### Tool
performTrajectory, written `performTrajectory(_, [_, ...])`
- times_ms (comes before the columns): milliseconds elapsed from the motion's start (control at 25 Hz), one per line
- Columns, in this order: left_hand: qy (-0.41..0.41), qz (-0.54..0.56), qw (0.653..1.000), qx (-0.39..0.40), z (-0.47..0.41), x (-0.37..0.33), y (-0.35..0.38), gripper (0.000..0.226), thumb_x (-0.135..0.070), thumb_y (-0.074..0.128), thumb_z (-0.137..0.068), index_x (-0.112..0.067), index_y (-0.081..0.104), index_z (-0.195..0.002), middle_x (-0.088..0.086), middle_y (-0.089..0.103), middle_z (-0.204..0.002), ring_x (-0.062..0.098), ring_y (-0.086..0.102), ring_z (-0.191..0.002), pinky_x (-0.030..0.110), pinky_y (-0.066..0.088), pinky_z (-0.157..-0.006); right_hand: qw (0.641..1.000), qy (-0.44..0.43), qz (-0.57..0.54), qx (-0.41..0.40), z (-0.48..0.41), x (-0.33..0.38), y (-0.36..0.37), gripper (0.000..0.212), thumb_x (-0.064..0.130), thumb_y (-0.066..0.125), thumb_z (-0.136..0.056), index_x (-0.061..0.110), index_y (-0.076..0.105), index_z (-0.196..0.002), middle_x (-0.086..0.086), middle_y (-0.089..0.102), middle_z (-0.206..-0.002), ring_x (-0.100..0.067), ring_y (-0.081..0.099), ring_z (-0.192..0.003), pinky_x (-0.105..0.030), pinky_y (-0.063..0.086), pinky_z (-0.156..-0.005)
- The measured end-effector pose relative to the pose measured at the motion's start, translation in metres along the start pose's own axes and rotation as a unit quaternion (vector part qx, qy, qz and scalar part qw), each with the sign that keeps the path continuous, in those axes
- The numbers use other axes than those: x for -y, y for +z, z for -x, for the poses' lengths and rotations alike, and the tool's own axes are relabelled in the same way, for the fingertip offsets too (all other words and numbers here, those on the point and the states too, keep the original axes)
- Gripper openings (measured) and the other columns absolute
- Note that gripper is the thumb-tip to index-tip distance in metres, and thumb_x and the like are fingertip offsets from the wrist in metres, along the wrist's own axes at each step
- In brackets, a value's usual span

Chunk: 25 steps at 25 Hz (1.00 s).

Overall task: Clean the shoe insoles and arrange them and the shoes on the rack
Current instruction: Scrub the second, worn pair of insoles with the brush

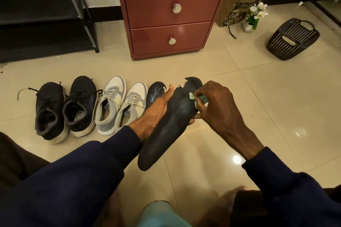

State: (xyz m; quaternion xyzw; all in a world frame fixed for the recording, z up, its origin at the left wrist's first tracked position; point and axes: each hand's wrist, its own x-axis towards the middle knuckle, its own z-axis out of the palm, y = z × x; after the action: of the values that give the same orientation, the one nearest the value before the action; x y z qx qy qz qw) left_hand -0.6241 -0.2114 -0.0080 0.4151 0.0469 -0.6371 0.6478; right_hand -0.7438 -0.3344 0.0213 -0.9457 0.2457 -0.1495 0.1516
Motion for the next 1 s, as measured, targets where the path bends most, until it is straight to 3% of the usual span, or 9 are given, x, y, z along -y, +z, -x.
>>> performTrajectory(160, [0.022, -0.007, 1.000, -0.019, -0.004, -0.003, -0.009, 0.055, -0.056, 0.043, -0.104, -0.012, 0.068, -0.126, 0.013, 0.073, -0.124, 0.028, 0.072, -0.106, 0.040, 0.058, -0.097, 0.978, -0.102, -0.133, 0.123, 0.016, 0.025, 0.009, 0.015, 0.011, 0.077, -0.083, 0.015, 0.077, -0.098, 0.000, 0.070, -0.095, -0.013, 0.064, -0.082, -0.025, 0.055, -0.074])
performTrajectory(280, [0.019, -0.006, 1.000, -0.015, -0.004, 0.001, -0.004, 0.054, -0.057, 0.044, -0.103, -0.014, 0.065, -0.129, 0.012, 0.075, -0.121, 0.029, 0.075, -0.098, 0.048, 0.058, -0.092, 0.996, -0.056, -0.047, 0.042, 0.001, 0.003, 0.008, 0.011, 0.007, 0.077, -0.081, 0.010, 0.076, -0.091, -0.008, 0.068, -0.090, -0.025, 0.063, -0.080, -0.039, 0.055, -0.070])
performTrajectory(360, [0.020, -0.010, 0.999, -0.027, -0.004, 0.002, -0.001, 0.054, -0.058, 0.044, -0.103, -0.014, 0.066, -0.126, 0.013, 0.074, -0.121, 0.030, 0.076, -0.097, 0.051, 0.058, -0.093, 1.000, -0.019, 0.005, -0.006, 0.000, -0.002, 0.006, 0.012, 0.004, 0.076, -0.080, 0.007, 0.075, -0.092, -0.012, 0.068, -0.090, -0.029, 0.063, -0.082, -0.038, 0.054, -0.071])
performTrajectory(520, [0.036, -0.026, 0.998, -0.047, -0.011, 0.000, -0.011, 0.057, -0.057, 0.042, -0.104, -0.015, 0.080, -0.106, 0.012, 0.076, -0.113, 0.023, 0.076, -0.097, 0.034, 0.062, -0.083, 0.980, -0.111, -0.120, 0.115, 0.016, 0.025, 0.010, 0.016, 0.010, 0.078, -0.082, 0.015, 0.077, -0.097, 0.000, 0.071, -0.094, -0.011, 0.064, -0.083, -0.021, 0.053, -0.075])
performTrajectory(560, [0.032, -0.025, 0.998, -0.044, -0.011, 0.001, -0.011, 0.057, -0.058, 0.042, -0.103, -0.015, 0.079, -0.108, 0.013, 0.076, -0.114, 0.024, 0.076, -0.095, 0.037, 0.062, -0.085, 0.978, -0.109, -0.124, 0.124, 0.014, 0.022, 0.008, 0.015, 0.010, 0.078, -0.082, 0.015, 0.077, -0.095, 0.000, 0.071, -0.093, -0.012, 0.064, -0.081, -0.024, 0.054, -0.074])
performTrajectory(720, [0.020, -0.008, 0.999, -0.038, -0.007, 0.005, -0.002, 0.057, -0.060, 0.045, -0.102, -0.013, 0.066, -0.128, 0.015, 0.074, -0.121, 0.033, 0.075, -0.097, 0.052, 0.058, -0.090, 0.999, 0.005, -0.031, 0.006, -0.001, -0.004, 0.000, 0.013, 0.008, 0.077, -0.079, 0.012, 0.076, -0.092, -0.007, 0.069, -0.092, -0.023, 0.065, -0.080, -0.040, 0.056, -0.072])
performTrajectory(840, [0.041, -0.041, 0.997, -0.051, -0.009, 0.002, -0.007, 0.057, -0.058, 0.042, -0.103, -0.013, 0.069, -0.124, 0.012, 0.076, -0.115, 0.027, 0.073, -0.102, 0.038, 0.061, -0.088, 0.986, -0.047, -0.140, 0.081, 0.013, 0.023, 0.007, 0.015, 0.010, 0.078, -0.080, 0.015, 0.078, -0.094, 0.003, 0.071, -0.091, -0.009, 0.066, -0.078, -0.025, 0.057, -0.070])
performTrajectory(920, [0.040, -0.042, 0.997, -0.055, -0.010, 0.003, -0.011, 0.057, -0.059, 0.043, -0.103, -0.013, 0.072, -0.120, 0.011, 0.076, -0.114, 0.027, 0.074, -0.102, 0.038, 0.059, -0.091, 0.973, -0.067, -0.182, 0.128, 0.015, 0.028, 0.006, 0.013, 0.007, 0.078, -0.079, 0.015, 0.079, -0.090, 0.006, 0.071, -0.086, -0.004, 0.065, -0.073, -0.015, 0.053, -0.067])
performTrajectory(1000, [0.028, -0.018, 0.999, -0.037, -0.009, 0.005, -0.009, 0.061, -0.061, 0.045, -0.101, -0.013, 0.065, -0.133, 0.013, 0.072, -0.126, 0.031, 0.072, -0.108, 0.046, 0.057, -0.097, 0.983, -0.007, -0.161, 0.085, 0.004, 0.011, 0.002, 0.012, 0.007, 0.081, -0.077, 0.015, 0.078, -0.086, 0.001, 0.071, -0.084, -0.008, 0.065, -0.068, -0.022, 0.056, -0.064])
